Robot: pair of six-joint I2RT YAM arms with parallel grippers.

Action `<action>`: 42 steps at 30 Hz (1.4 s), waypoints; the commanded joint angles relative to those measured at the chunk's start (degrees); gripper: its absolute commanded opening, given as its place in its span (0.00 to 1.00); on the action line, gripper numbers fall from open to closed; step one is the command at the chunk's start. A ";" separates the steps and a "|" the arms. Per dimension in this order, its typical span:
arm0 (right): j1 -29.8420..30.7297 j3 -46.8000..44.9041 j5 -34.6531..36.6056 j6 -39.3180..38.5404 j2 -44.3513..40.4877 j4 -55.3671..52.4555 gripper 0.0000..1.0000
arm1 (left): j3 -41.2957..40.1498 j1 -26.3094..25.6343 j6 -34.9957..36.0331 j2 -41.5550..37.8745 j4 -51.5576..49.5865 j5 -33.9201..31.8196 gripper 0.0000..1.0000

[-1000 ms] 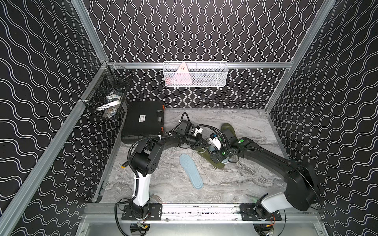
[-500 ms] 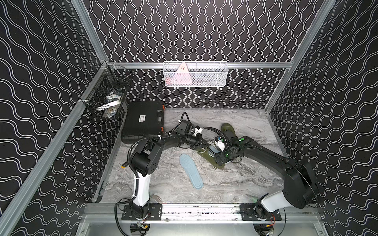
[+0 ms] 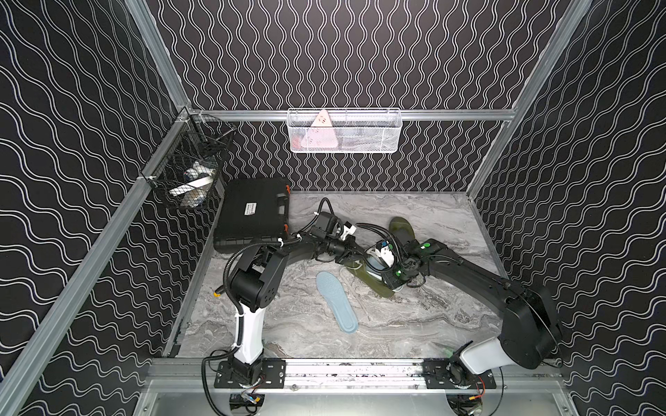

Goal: Insert the insole into the shoe

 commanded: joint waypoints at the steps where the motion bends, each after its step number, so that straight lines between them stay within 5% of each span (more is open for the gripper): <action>1: 0.33 0.63 -0.51 0.22 0.36 -0.67 0.38 | -0.32 -0.03 0.19 -0.87 0.60 0.27 0.00; 14: 1.22 1.72 0.42 0.28 2.02 0.64 0.01 | -1.23 -0.11 -0.94 -0.94 1.78 0.43 0.00; 25: 2.04 5.04 4.84 -5.11 5.90 4.78 0.00 | -1.58 -0.12 -2.24 -1.12 2.96 1.34 0.00; 42: 2.04 2.58 2.07 -8.01 8.57 13.28 0.00 | -3.56 -0.09 -5.83 -1.31 8.09 2.04 0.00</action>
